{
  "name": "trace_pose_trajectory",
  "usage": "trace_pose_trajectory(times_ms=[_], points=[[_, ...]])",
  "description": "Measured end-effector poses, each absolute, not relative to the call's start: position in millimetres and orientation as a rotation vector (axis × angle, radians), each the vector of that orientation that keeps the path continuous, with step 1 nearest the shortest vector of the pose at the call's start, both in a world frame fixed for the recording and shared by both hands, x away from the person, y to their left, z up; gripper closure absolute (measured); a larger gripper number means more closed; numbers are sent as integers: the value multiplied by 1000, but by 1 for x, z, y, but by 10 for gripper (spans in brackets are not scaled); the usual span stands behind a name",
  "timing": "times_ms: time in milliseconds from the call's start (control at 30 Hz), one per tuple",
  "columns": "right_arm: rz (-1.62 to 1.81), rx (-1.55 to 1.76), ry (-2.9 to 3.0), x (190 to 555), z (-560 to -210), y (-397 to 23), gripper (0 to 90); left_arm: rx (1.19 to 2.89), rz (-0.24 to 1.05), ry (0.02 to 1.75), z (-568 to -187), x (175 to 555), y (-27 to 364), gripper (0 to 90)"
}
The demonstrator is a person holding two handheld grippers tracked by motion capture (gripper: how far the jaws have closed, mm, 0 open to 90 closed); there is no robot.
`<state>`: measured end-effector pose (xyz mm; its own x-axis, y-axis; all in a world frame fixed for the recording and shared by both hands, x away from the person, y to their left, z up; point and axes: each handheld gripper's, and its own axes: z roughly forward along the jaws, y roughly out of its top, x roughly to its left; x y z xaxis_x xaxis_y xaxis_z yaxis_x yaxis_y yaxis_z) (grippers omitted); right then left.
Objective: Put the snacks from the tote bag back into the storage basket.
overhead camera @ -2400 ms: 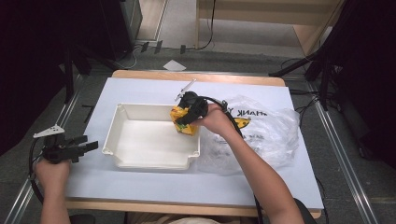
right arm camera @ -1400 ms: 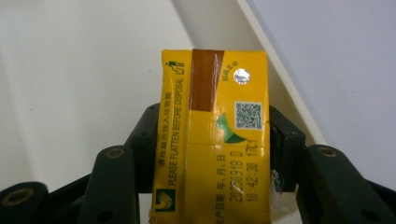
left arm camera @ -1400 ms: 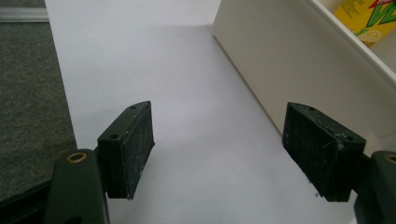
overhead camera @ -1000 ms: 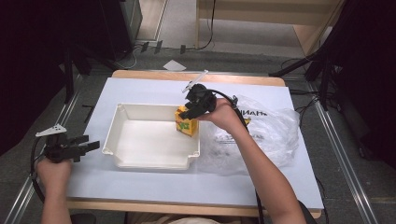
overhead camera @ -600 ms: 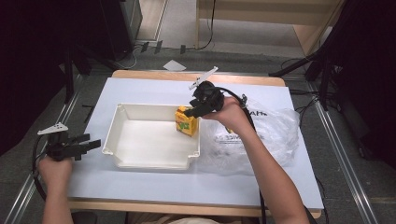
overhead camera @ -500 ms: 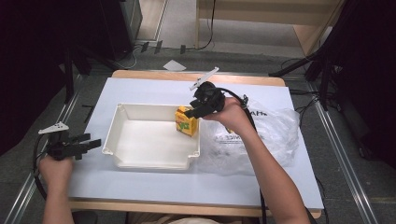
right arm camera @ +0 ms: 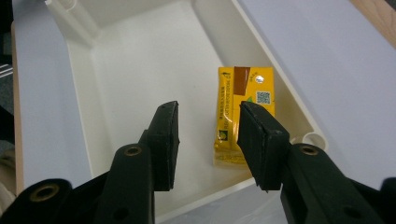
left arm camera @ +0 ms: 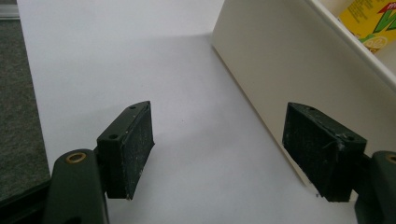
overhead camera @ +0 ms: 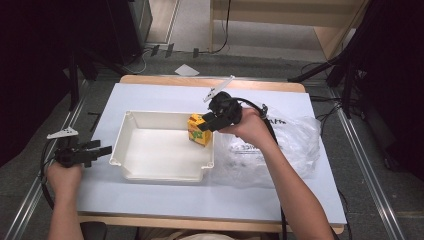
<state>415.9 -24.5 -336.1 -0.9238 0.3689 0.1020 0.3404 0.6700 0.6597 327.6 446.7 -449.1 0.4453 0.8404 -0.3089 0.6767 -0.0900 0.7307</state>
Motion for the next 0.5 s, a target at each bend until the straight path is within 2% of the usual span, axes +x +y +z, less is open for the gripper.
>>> trace_pose_trajectory(times_ms=[367,500], points=[[1094,548,2842,410,-342,-22,772,1806,228,1309,-450,333,447,260],[1138,542,2795,406,-343,-22,884,1794,228,1314,-451,334,447,260]])
